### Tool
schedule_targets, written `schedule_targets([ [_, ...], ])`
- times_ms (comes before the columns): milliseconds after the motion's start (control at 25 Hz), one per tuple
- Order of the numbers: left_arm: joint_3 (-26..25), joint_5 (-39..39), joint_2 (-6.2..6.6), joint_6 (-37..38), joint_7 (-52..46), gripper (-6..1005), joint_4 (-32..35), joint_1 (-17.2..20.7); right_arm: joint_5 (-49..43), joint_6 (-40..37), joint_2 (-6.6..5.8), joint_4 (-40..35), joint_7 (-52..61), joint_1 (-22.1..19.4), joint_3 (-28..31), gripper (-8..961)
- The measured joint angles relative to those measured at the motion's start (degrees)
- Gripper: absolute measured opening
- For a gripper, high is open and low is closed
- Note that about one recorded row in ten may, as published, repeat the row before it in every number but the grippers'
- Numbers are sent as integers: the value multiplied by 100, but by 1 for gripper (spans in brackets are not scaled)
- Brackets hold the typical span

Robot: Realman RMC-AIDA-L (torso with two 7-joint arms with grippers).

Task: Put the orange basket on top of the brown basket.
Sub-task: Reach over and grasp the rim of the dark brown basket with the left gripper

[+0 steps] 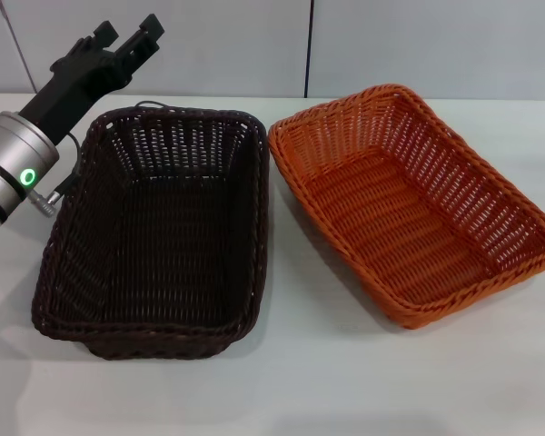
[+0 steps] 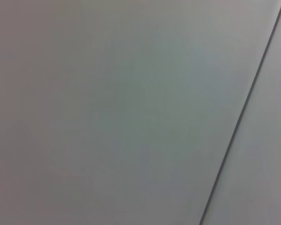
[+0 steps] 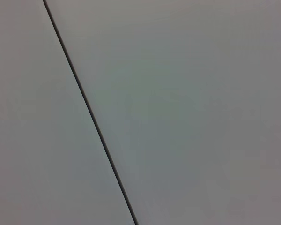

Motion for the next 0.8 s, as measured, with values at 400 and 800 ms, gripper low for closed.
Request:
schedule_targets([
  [400,-9,0,21,18,8,858,-17,-31,0,6,0,7,29,18,0,607],
  [800,28,56,80,564,-421,858,-102,-73,23,16,29,37,42,31,0,607],
])
